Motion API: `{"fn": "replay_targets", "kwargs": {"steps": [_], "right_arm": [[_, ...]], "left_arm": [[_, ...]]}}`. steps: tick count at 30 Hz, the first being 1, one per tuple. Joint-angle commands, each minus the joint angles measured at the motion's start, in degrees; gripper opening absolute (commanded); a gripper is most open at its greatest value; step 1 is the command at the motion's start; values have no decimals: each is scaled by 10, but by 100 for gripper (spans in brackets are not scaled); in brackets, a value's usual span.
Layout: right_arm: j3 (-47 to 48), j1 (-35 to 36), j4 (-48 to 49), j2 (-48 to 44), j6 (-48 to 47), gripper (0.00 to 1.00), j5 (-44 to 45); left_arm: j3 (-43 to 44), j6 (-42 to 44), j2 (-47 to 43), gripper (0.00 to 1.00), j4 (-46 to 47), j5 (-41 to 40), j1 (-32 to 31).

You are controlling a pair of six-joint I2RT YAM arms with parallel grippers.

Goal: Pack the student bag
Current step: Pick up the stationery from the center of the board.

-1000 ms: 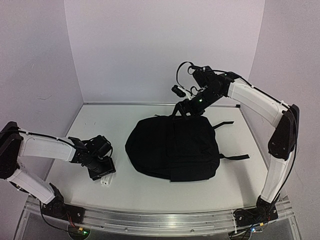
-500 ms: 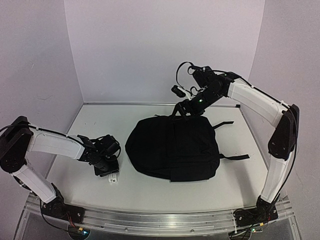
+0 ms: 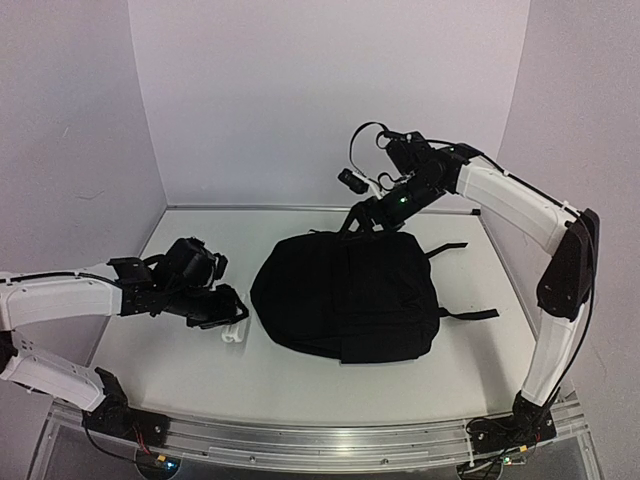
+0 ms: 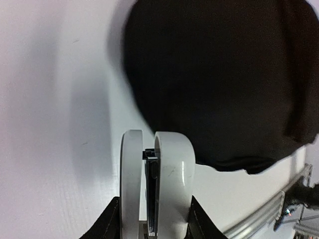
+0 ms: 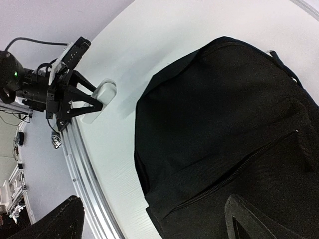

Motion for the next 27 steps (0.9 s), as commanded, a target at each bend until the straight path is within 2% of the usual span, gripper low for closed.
{"fn": "replay_targets", "kwargs": {"steps": [1, 5, 13, 21, 27], "right_arm": [[-10, 2, 6, -40, -16, 98, -98], [-44, 7, 7, -42, -18, 97, -186], [-110, 58, 7, -54, -32, 95, -232], [-121, 80, 7, -56, -44, 92, -295], [-129, 90, 6, -56, -59, 85, -311]], "left_arm": [[39, 87, -26, 20, 112, 166, -3], [53, 110, -5, 20, 167, 269, -14], [102, 146, 29, 19, 211, 365, -52], [132, 150, 74, 19, 235, 408, -70], [125, 140, 63, 19, 282, 429, -71]]}}
